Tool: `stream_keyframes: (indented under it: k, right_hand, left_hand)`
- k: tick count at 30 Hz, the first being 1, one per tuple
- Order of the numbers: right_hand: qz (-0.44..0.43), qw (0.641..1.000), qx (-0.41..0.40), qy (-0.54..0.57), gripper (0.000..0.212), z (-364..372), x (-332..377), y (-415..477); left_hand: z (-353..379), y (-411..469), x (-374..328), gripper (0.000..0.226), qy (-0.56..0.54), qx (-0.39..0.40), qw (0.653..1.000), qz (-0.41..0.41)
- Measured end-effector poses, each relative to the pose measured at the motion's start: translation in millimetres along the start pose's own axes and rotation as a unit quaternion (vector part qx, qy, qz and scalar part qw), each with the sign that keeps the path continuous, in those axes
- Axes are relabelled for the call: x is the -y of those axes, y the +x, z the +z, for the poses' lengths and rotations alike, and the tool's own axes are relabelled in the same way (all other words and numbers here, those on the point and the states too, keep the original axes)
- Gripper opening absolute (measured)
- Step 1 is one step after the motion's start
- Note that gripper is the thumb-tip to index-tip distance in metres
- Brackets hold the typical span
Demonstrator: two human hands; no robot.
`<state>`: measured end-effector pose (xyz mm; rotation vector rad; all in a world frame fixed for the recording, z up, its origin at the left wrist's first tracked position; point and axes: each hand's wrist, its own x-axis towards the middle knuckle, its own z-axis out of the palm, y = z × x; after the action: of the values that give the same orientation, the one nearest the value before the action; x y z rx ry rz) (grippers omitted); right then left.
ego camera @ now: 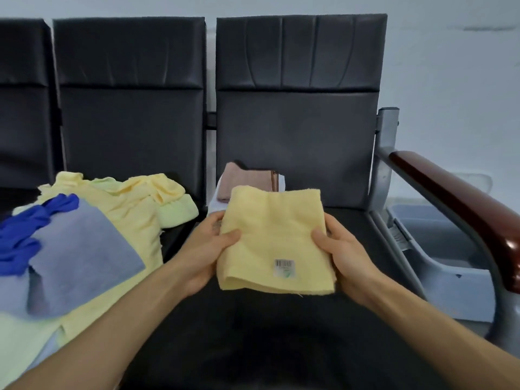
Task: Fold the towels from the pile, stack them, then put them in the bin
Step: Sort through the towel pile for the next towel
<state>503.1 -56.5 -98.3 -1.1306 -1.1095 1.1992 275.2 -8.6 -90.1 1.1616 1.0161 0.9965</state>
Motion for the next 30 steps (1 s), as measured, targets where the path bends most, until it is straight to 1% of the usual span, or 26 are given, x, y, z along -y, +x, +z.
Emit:
stream_keyframes:
  k: [2, 5, 8, 11, 16, 19, 22, 24, 26, 30]
  right_hand:
    - [-0.005, 0.999, -0.004, -0.05, 0.031, 5, 1, 15]
    - [-0.024, 0.996, -0.009, -0.082, 0.032, 13, 5, 47]
    - [-0.046, 0.994, -0.02, -0.094, 0.029, 22, 10, 87]
    - [-0.064, 0.992, -0.037, -0.1, 0.026, 27, 17, 125]
    - [-0.071, 0.991, -0.067, -0.096, 0.024, 30, 21, 178]
    - [-0.048, 0.991, -0.078, -0.093, 0.024, 29, 11, 200]
    - [-0.005, 0.994, -0.063, -0.092, 0.022, 29, -9, 213]
    - [0.007, 0.993, -0.072, -0.095, 0.021, 30, -22, 219]
    - [0.004, 0.988, -0.094, -0.122, 0.024, 33, -28, 224]
    - [-0.021, 0.964, -0.123, -0.234, 0.027, 38, -24, 221]
  left_hand:
    - [-7, 11, -7, 0.034, 0.084, -0.01, 0.996, 0.038]
    - [-14, 37, -19, 0.035, 0.233, -0.029, 0.968, 0.086]
    - [-22, 73, -35, 0.034, 0.298, -0.059, 0.945, 0.12]
    - [-30, 111, -52, 0.03, 0.312, -0.078, 0.937, 0.14]
    - [-35, 165, -69, 0.041, 0.317, -0.067, 0.933, 0.155]
    - [-39, 190, -58, 0.044, 0.356, -0.064, 0.92, 0.149]
    - [-46, 205, -37, 0.035, 0.371, -0.096, 0.915, 0.128]
    - [-48, 208, -26, 0.032, 0.365, -0.11, 0.918, 0.108]
    - [-49, 207, -21, 0.033, 0.347, -0.112, 0.927, 0.09]
    - [-47, 197, -20, 0.043, 0.316, -0.093, 0.942, 0.068]
